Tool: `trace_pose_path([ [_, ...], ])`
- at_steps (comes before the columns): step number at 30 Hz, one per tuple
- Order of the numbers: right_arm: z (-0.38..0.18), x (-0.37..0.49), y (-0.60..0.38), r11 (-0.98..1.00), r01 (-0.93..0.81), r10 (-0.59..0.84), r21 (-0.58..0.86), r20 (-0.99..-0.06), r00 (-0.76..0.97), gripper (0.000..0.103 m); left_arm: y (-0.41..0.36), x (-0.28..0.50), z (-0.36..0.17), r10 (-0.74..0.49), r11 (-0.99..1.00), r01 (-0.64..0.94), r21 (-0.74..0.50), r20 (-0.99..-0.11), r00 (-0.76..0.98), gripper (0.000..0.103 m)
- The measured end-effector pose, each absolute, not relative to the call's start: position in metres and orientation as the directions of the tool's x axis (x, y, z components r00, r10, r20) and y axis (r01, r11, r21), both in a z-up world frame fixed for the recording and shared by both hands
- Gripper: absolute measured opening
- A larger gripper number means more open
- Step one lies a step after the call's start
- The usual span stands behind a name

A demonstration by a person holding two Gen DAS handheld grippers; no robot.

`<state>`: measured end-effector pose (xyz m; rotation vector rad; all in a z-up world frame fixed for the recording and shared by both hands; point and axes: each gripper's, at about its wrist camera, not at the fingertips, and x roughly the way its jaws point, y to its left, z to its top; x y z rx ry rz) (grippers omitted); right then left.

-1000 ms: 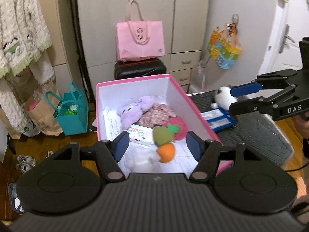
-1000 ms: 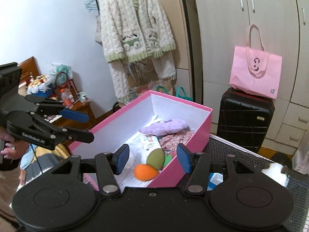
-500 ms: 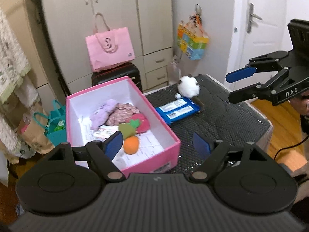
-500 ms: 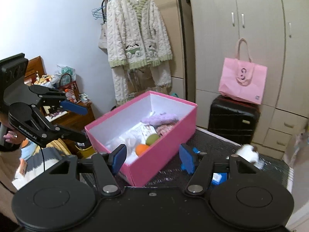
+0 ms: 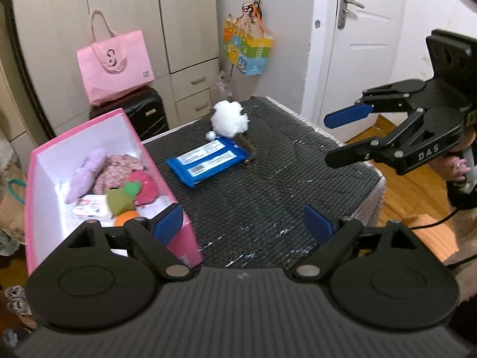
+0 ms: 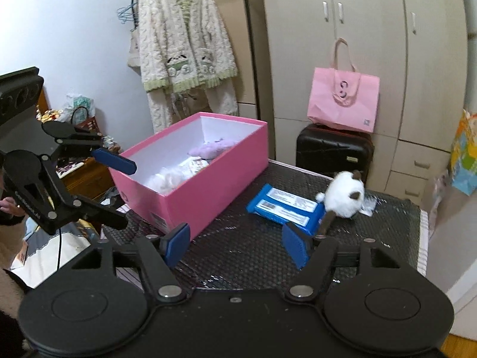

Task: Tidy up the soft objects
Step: 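Move both open grippers back over the table toward the white sheep plush, then close both grippers on the white sheep plush from either side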

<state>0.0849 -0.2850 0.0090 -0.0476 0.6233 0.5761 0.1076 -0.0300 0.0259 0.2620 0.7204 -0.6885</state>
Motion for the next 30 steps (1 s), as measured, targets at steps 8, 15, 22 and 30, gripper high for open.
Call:
trace_pose_path([
  [8, -0.02, 0.099, -0.309, 0.857, -0.495, 0.479, 0.146, -0.582, 0.658, 0.075, -0.059, 0.132, 0.008, -0.522, 0.749, 0.656, -0.092, -0.692, 0.498, 0.089],
  [15, -0.048, 0.124, -0.32, 0.882, -0.458, 0.426, 0.109, -0.6, 0.677, 0.076, -0.085, 0.155, -0.011, -0.552, 0.758, 0.63, -0.17, -0.681, 0.481, 0.089],
  [22, -0.074, 0.152, -0.319, 0.886, -0.46, 0.405, 0.057, -0.579, 0.708, 0.078, -0.109, 0.18, -0.027, -0.543, 0.793, 0.583, -0.18, -0.643, 0.54, 0.089],
  [30, -0.083, 0.189, -0.322, 0.887, -0.459, 0.415, 0.057, -0.537, 0.735, 0.078, -0.138, 0.213, -0.047, -0.486, 0.846, 0.51, -0.153, -0.614, 0.622, 0.089],
])
